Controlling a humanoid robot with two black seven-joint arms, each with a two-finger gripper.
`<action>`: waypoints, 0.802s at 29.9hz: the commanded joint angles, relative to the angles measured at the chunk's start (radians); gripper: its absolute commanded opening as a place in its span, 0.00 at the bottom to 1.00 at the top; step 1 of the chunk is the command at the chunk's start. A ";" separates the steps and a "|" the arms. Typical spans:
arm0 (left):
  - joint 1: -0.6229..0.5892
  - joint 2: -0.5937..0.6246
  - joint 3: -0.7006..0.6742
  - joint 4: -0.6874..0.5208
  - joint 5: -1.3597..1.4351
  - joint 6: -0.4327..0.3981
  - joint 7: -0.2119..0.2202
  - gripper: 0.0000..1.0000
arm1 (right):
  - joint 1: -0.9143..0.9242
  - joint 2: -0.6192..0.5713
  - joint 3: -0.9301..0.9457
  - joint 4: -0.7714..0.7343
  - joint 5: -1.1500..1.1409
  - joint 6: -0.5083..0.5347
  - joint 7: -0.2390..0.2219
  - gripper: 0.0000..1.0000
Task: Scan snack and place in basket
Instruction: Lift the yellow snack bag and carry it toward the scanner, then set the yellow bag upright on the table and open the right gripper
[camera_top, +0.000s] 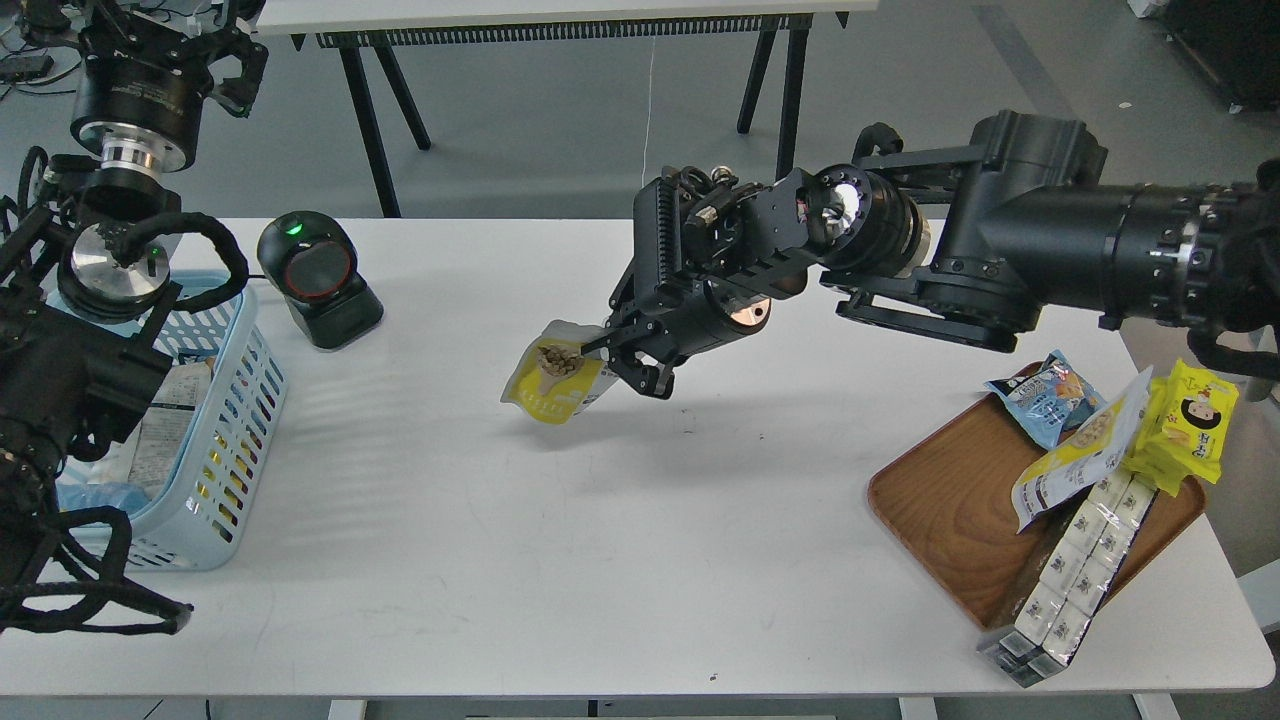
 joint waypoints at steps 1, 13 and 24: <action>0.000 0.000 0.000 0.000 0.000 0.000 0.000 1.00 | -0.003 0.018 0.000 -0.021 0.000 0.002 0.000 0.01; 0.001 0.000 0.000 0.000 0.000 0.000 -0.002 1.00 | -0.010 0.058 -0.003 -0.042 -0.002 0.002 0.000 0.04; 0.003 0.000 0.000 0.000 0.000 0.000 -0.002 1.00 | -0.013 0.057 -0.005 -0.042 -0.002 0.002 0.000 0.05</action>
